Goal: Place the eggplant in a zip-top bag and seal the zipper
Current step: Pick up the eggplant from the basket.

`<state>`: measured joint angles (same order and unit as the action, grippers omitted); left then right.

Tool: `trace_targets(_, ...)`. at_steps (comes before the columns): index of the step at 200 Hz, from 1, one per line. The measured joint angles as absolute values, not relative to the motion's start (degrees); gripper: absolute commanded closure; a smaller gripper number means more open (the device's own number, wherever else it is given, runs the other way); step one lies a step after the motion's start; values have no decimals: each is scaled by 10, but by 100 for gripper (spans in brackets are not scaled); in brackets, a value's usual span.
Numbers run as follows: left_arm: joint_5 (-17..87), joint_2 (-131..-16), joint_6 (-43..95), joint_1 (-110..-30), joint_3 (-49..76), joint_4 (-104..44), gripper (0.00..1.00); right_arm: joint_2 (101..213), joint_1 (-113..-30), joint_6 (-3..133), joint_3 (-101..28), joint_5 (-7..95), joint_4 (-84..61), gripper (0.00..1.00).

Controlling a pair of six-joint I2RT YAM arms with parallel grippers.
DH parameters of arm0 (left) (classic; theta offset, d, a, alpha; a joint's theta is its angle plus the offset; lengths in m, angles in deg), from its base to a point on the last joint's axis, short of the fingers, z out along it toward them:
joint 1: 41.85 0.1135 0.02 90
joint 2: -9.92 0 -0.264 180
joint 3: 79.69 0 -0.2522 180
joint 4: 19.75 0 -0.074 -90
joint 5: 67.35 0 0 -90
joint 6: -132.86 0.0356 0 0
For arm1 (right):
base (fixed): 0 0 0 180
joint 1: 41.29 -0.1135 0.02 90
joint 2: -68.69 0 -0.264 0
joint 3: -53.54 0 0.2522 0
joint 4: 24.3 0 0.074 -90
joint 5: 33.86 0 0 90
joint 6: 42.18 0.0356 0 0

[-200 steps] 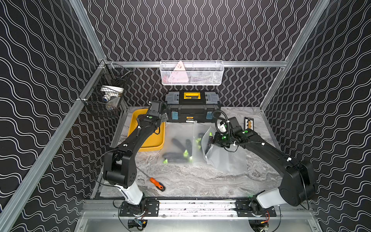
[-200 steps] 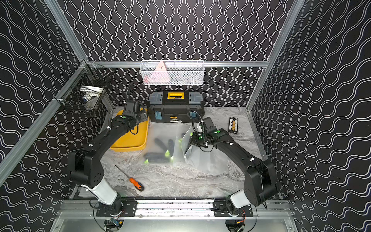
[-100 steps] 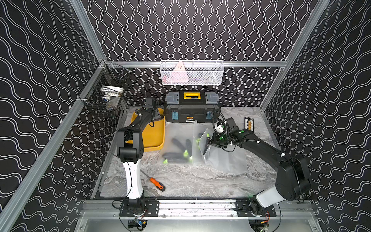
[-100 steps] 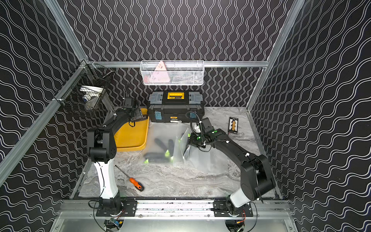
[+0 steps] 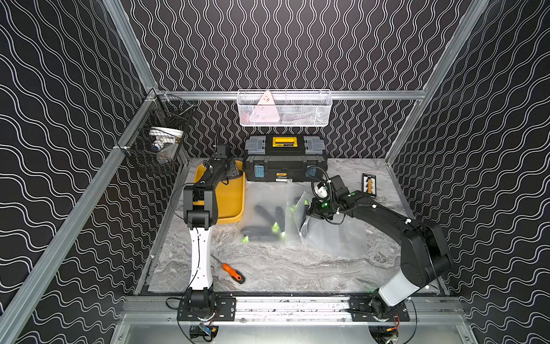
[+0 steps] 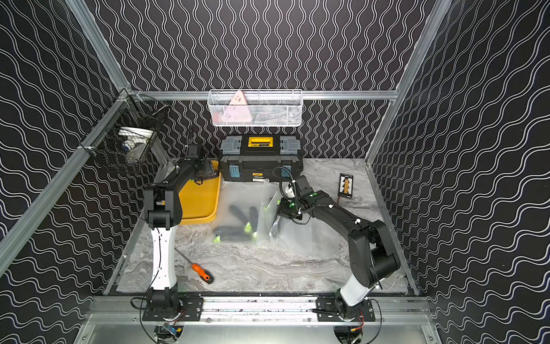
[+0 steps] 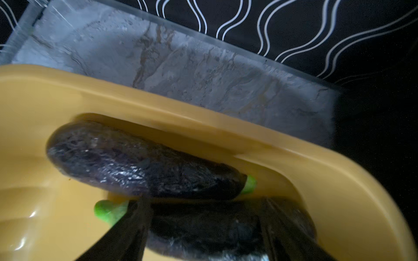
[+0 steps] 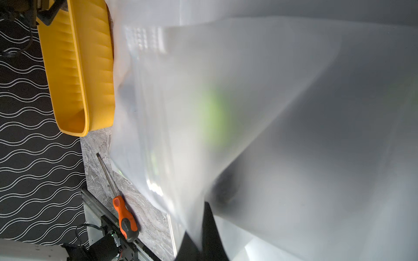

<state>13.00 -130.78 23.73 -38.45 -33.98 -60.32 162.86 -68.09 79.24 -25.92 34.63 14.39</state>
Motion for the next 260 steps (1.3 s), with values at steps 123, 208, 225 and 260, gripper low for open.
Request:
trace_targets(123,134,-1170,251,-386,-149,-615,32,1625,-680,784,-265,344,143,96)
trace_targets(208,108,-1066,129,-396,-65,-721,20,1582,-681,784,-225,345,131,95)
trace_targets(225,107,-1061,101,-394,-41,-715,20,1575,-682,784,-213,344,125,95)
trace_targets(260,142,-1060,51,-390,-13,-668,19,1569,-682,784,-202,345,122,95)
